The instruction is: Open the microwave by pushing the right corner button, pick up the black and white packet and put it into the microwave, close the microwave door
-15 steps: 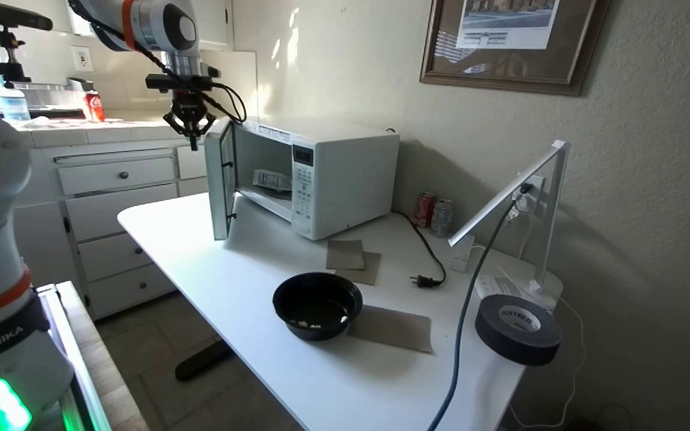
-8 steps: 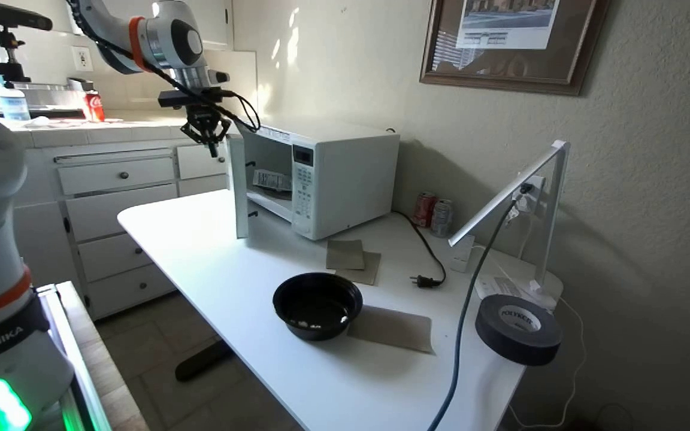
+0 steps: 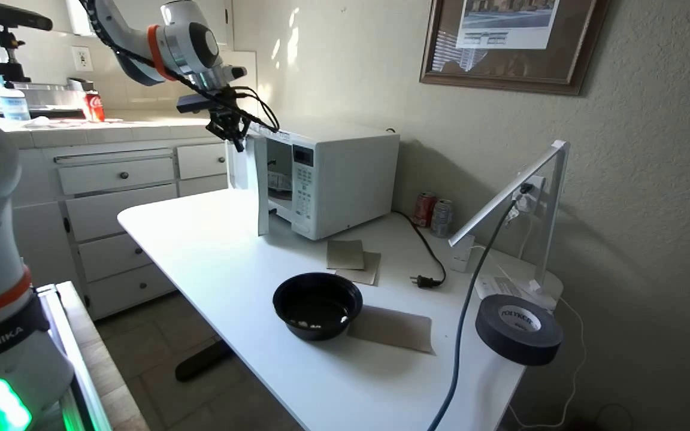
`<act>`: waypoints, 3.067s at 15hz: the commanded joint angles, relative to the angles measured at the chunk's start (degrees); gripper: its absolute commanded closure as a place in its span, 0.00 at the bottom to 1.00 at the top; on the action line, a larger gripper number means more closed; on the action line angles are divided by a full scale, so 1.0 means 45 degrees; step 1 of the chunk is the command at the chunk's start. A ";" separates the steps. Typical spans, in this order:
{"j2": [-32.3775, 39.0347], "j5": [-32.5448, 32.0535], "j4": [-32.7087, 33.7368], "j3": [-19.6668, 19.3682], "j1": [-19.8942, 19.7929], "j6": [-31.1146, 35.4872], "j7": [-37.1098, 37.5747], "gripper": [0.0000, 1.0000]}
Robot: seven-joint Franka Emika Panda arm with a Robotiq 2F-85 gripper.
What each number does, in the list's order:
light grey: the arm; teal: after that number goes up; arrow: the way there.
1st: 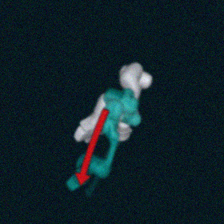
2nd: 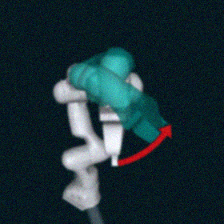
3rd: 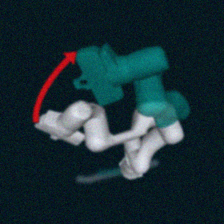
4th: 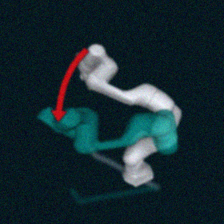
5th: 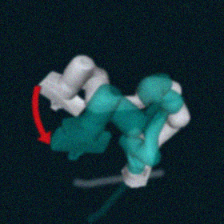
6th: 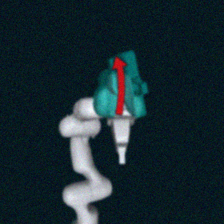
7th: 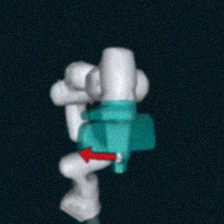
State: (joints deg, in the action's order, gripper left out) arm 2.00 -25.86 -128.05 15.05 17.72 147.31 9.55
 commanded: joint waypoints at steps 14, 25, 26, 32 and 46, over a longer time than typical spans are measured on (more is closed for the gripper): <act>0.2977 -0.3513 0.3297 -0.1289 0.0187 0.0882 0.3057 1.00; 0.1857 -0.0012 0.2734 -0.0576 0.0119 -0.0228 0.0934 0.53; 0.1649 0.0598 0.2693 -0.0477 0.0105 -0.0433 0.0449 0.45; -0.0121 0.2240 0.2628 -0.0054 0.0105 -0.3624 -0.0789 0.02; -0.1831 0.3109 0.2773 0.0343 -0.0046 -0.6605 -0.0794 0.00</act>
State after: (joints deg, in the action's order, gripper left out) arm -6.30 -11.96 -115.77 15.77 18.34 117.75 6.02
